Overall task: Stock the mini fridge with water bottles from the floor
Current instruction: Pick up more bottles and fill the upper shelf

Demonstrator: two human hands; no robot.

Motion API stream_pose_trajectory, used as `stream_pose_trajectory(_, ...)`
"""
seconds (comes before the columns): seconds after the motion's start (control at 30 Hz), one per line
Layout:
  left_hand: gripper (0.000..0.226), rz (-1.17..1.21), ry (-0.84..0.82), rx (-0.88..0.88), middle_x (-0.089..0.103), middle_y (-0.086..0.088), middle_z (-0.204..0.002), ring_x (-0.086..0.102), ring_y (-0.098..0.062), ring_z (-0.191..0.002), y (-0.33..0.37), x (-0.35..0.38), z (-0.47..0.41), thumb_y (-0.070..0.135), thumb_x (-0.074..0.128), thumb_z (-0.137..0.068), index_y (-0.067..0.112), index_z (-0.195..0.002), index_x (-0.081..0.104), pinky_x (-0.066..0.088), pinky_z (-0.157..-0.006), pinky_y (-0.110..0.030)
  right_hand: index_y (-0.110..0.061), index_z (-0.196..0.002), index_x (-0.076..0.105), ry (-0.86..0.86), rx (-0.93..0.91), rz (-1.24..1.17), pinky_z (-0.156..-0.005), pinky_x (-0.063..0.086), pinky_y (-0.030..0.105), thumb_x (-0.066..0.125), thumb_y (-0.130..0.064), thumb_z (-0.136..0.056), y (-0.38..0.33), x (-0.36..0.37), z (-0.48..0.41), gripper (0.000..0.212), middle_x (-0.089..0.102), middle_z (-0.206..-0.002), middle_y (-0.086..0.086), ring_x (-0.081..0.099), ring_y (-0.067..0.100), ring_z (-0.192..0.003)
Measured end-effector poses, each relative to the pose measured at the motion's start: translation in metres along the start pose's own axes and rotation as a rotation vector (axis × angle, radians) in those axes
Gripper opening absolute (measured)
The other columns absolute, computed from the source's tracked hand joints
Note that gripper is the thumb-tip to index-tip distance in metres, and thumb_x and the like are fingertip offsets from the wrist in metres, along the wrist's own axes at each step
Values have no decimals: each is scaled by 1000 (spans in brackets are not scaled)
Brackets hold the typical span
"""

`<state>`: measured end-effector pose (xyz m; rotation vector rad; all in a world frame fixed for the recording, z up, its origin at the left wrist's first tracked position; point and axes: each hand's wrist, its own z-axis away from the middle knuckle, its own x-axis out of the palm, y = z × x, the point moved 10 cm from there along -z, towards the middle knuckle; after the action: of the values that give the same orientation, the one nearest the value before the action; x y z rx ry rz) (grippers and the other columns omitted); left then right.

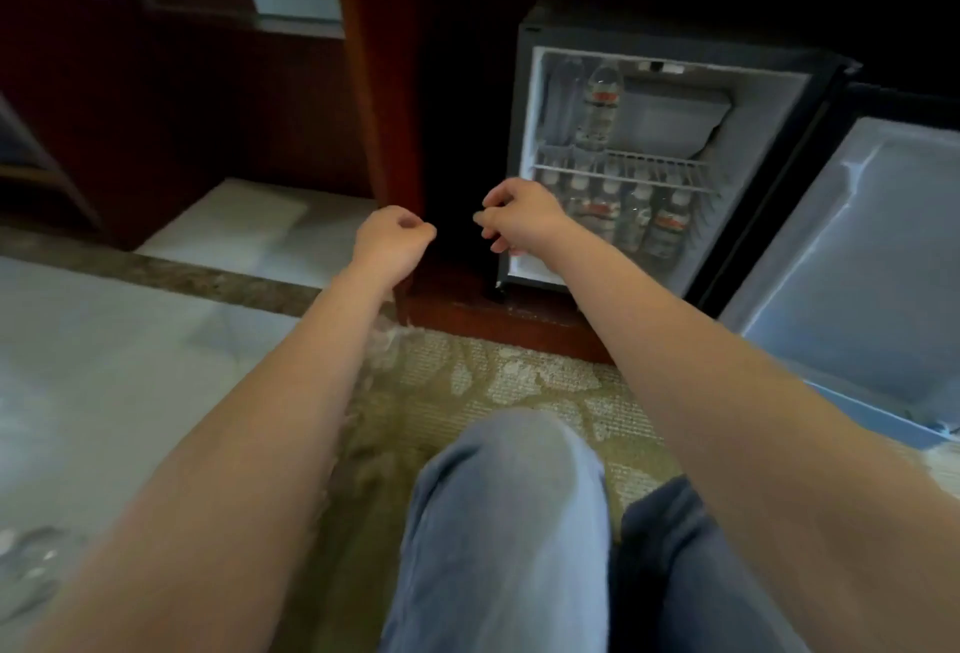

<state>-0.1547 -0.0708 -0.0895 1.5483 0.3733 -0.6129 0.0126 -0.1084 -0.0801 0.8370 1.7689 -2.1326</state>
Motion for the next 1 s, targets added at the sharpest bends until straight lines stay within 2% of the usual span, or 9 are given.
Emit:
stream_pose_trajectory(0.1,22,-42,56,-88,66,-11,-105,59,-27,-103,-51,-46,21,23,59,-88,9,-101,68,44,-84,-31,-18,-107,53,-136,-53,63,-65,51,31,58,-27,-92,-32,55,23,17,68,-94,4,66,18,-76)
stream_pose_trajectory(0.2,19,-61,89,-164,65,-12,-93,60,-26,-91,-100,-85,47,21,57,-87,7,-93,69,43,-77,-30,-16,-103,56,-256,-129,140,-72,52,36,58,-27,-90,-61,118,50,17,68,-97,7,66,22,-84)
stream_pose_trajectory(0.33,18,-87,142,-260,63,-11,-92,57,-24,-87,-162,-131,85,23,59,-87,9,-95,66,46,-82,-35,-12,-106,55,-423,-193,166,-57,45,24,60,-25,-91,-86,198,88,20,62,-94,4,62,19,-79)
stream_pose_trajectory(0.47,13,-71,182,-394,60,-9,-83,56,-27,-83,-229,-167,133,22,61,-86,9,-87,62,47,-80,-36,-9,-109,56,-569,-212,185,-67,54,30,59,-24,-91,-94,270,125,24,64,-97,7,65,22,-86)
stream_pose_trajectory(0.6,20,-48,254,-533,63,-8,-93,58,-26,-93,-294,-180,196,22,61,-88,7,-99,65,46,-83,-35,-11,-109,55,-690,-200,218,-56,45,24,58,-27,-92,-82,332,166,23,63,-97,5,63,19,-84)
stream_pose_trajectory(0.77,20,-38,288,-664,63,-5,-99,56,-20,-90,-349,-163,271,20,58,-89,9,-104,65,39,-75,-28,-10,-115,56,-840,-157,253,-53,42,20,58,-26,-92,-45,387,213,28,63,-103,6,60,14,-78)
stream_pose_trajectory(0.87,30,-87,358,-718,61,-8,-121,55,-22,-106,-377,-157,309,23,59,-89,11,-117,61,40,-84,-28,-10,-114,56,-857,-145,256,-64,50,26,59,-24,-92,-19,405,227,27,63,-108,8,61,18,-83)
stream_pose_trajectory(0.93,42,-230,398,-738,50,-7,-136,43,-24,-126,-390,-158,331,27,61,-89,14,-127,54,35,-99,-35,-9,-116,57,-871,-154,290,-81,53,33,60,-24,-92,0,413,237,28,61,-112,8,61,22,-96)
stream_pose_trajectory(1.0,51,-287,393,-764,41,-8,-144,30,-27,-136,-406,-155,346,30,63,-87,14,-134,48,28,-109,-43,-9,-116,58,-909,-188,378,-87,52,35,60,-25,-91,15,418,249,29,60,-113,7,60,22,-100)
